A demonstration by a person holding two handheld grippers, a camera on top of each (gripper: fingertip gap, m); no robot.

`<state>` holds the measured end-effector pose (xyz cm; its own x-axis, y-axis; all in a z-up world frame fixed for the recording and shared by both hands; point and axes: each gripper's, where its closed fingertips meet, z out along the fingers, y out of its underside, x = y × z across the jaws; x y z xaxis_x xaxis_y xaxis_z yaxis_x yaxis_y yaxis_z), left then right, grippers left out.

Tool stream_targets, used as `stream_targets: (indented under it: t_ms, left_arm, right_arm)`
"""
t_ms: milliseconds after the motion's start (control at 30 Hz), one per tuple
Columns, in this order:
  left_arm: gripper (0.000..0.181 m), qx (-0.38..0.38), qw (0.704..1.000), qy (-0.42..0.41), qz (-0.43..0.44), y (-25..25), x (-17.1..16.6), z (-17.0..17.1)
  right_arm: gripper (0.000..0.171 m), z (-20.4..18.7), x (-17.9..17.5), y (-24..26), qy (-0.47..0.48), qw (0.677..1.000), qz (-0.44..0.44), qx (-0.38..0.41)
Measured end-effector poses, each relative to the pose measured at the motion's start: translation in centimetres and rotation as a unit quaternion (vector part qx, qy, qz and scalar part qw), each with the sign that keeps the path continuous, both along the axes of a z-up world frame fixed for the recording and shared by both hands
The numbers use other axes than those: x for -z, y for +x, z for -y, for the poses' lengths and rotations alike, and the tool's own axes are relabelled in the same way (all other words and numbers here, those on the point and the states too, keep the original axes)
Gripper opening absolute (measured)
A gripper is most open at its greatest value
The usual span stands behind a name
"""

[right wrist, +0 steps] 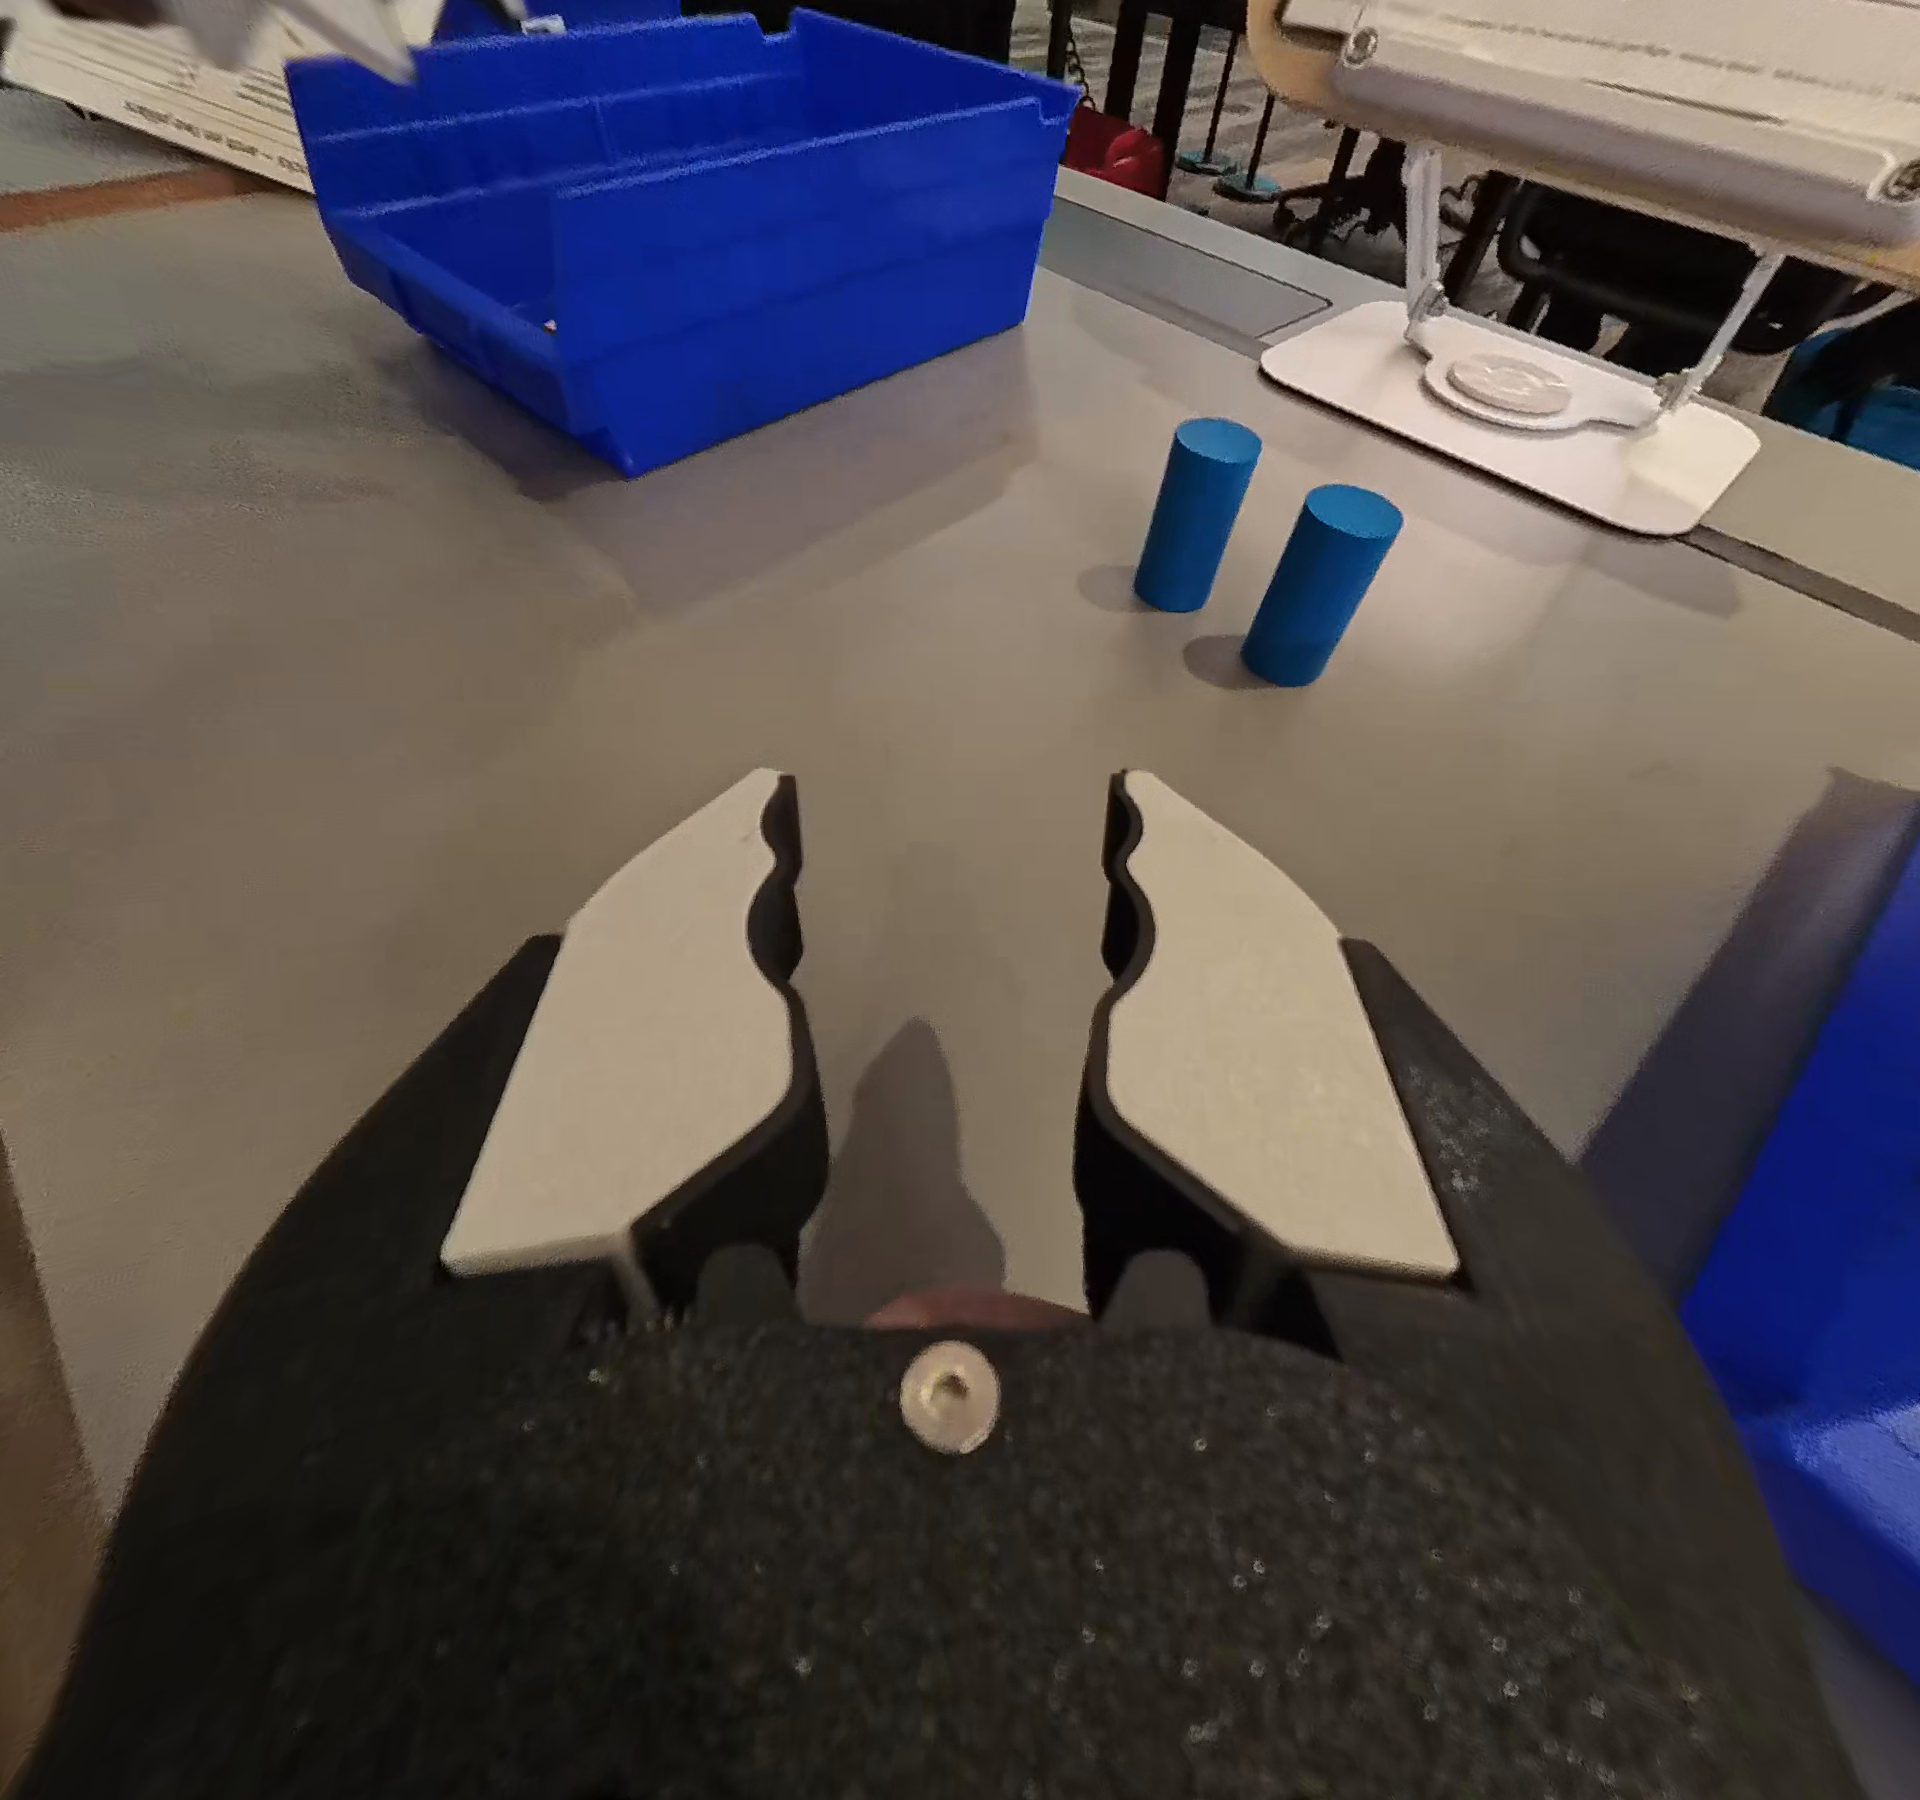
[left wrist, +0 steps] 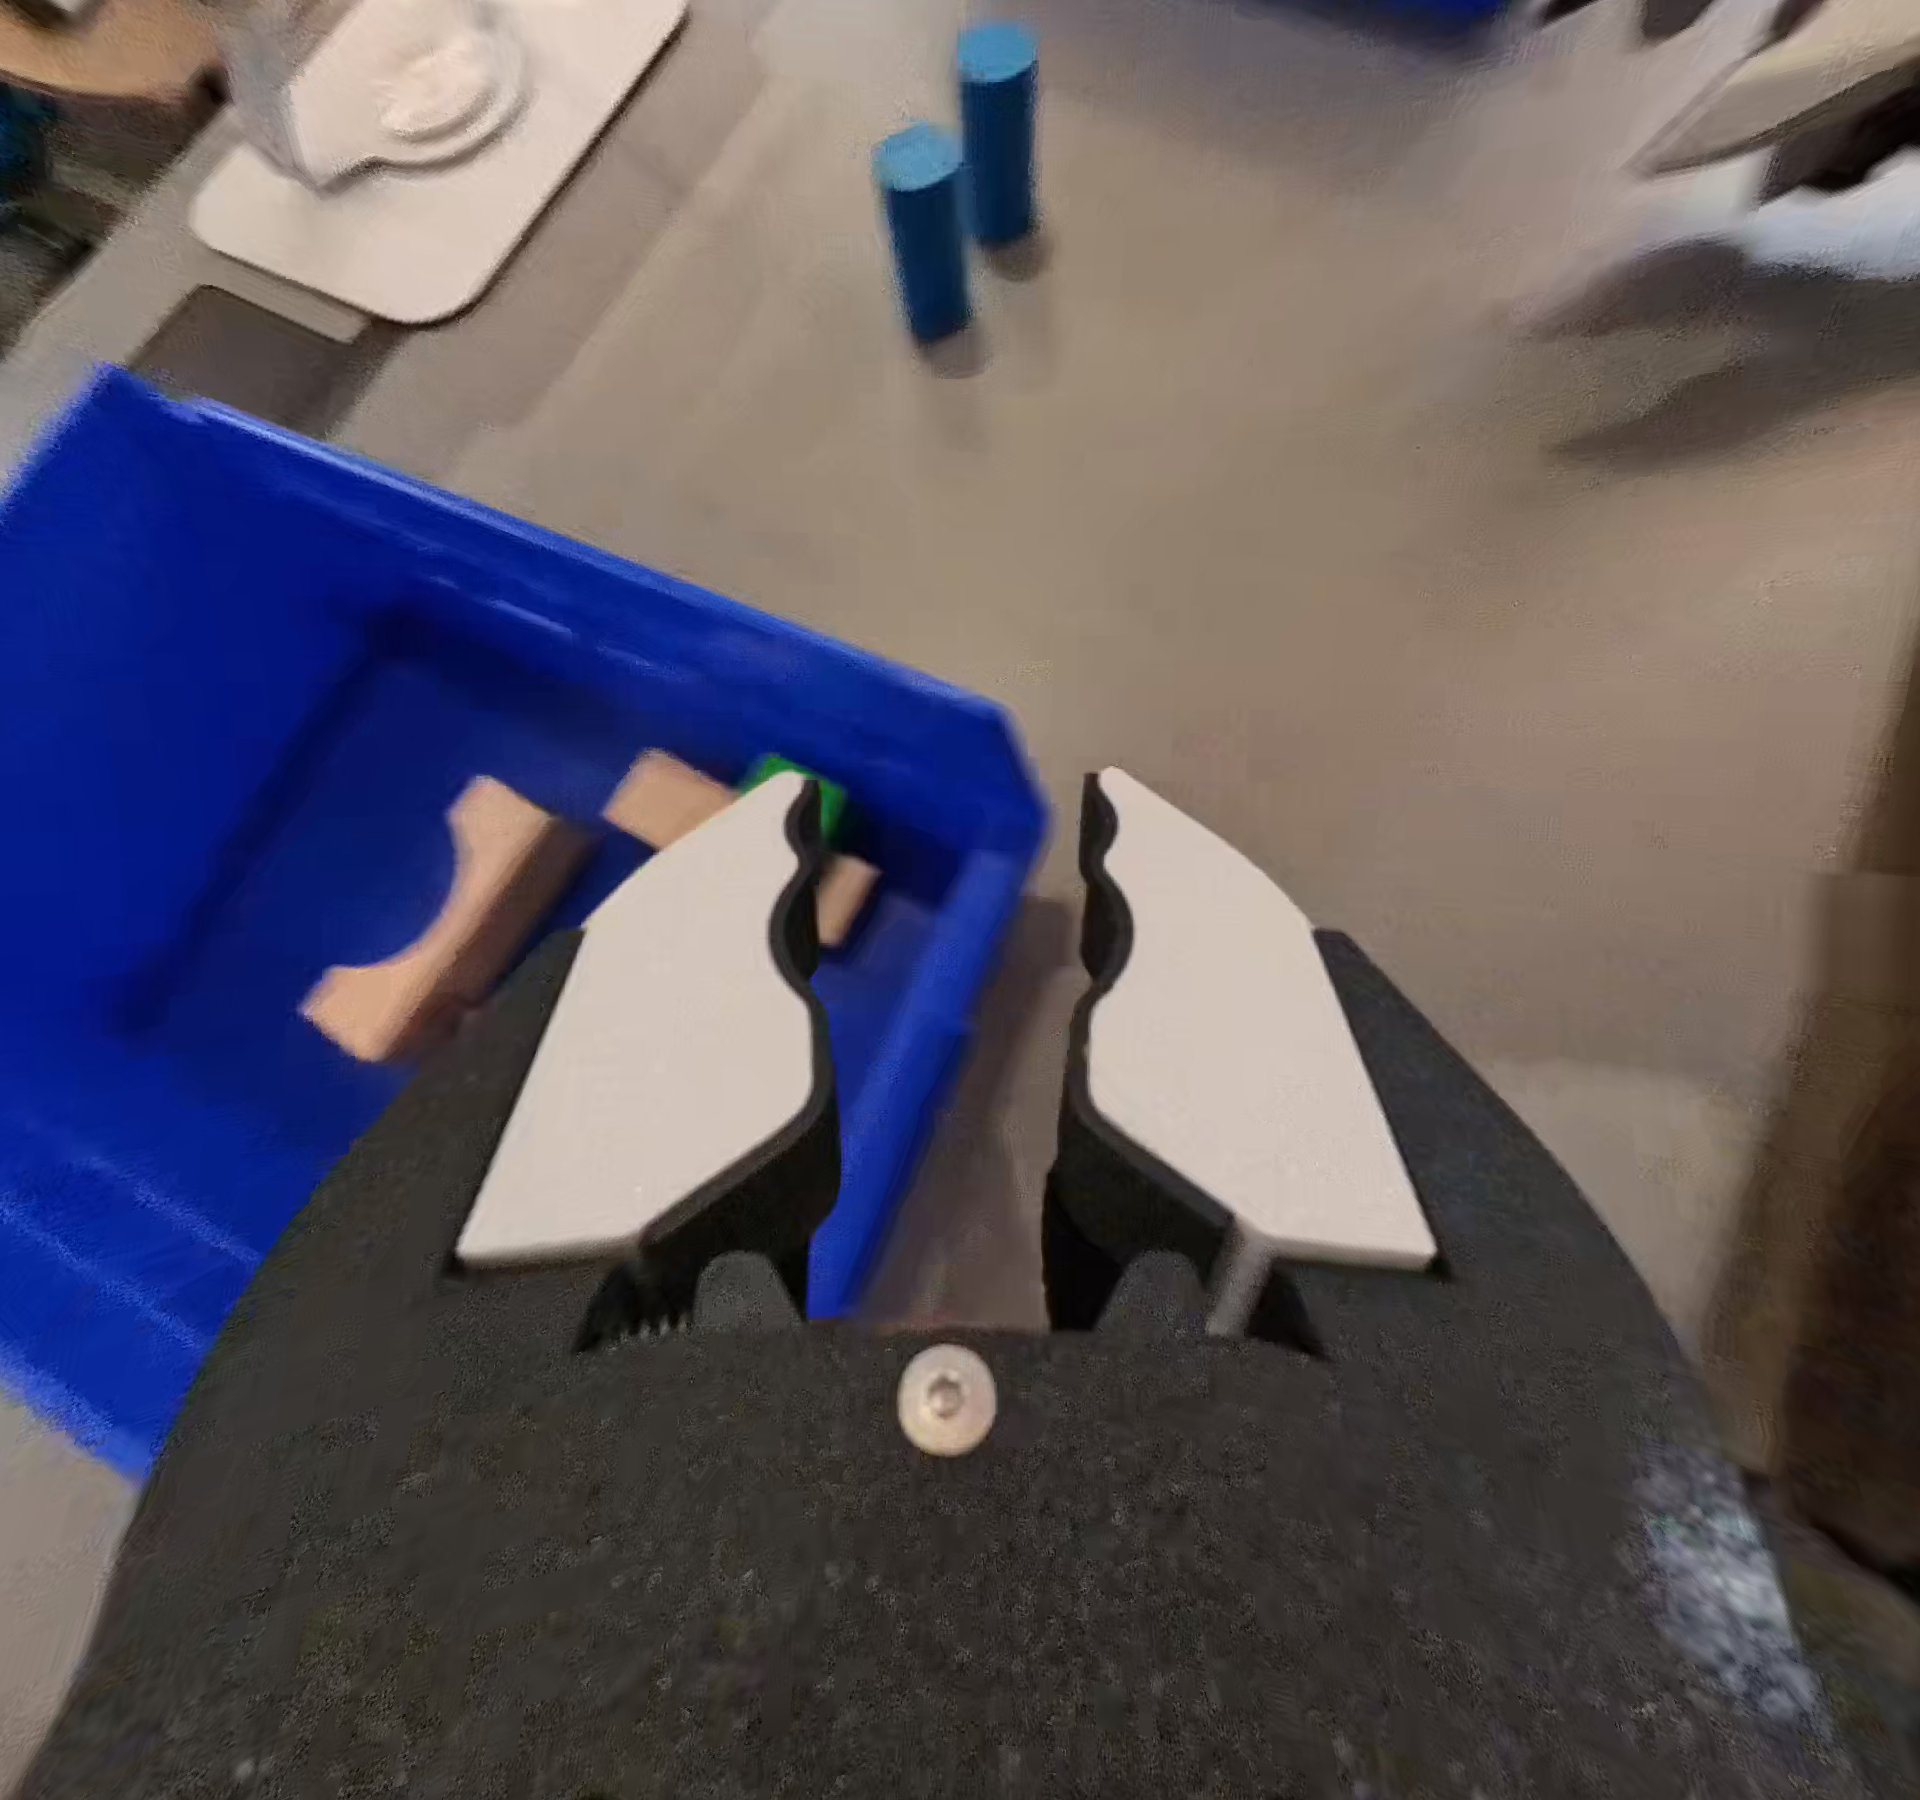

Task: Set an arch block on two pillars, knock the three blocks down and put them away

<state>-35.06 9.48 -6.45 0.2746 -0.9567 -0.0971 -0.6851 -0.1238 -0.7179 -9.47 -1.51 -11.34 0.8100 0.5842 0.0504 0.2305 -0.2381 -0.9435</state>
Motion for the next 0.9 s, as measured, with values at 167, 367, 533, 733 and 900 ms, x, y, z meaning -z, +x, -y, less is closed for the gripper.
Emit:
stream_targets:
  t_ms: [167,367,533,733,900]
  left_arm:
    - [0.047,0.066,0.982,-0.043,-0.172,-0.7,5.3,-4.8]
    - [0.047,0.109,0.957,-0.001,-0.268,-1.3,9.7,-7.2]
    - [0.033,0.136,0.952,-0.009,-0.274,-1.3,10.8,-6.7]
    - [0.032,0.109,0.960,-0.018,-0.259,-2.9,8.1,-6.4]
    - [0.032,0.077,0.973,0.020,-0.218,-3.9,0.3,-6.8]
  right_arm:
    - [0.055,0.2,-0.6,-0.2,0.006,1.000,-0.006,-0.004]
    - [0.054,0.1,0.0,0.6,-0.003,1.000,0.003,0.011]
    - [0.054,-0.1,0.1,1.0,-0.009,1.000,-0.003,0.018]
    - [0.054,-0.1,0.1,1.1,-0.013,1.000,-0.012,0.015]
    - [0.054,-0.1,-0.1,1.3,-0.013,1.000,-0.018,0.013]
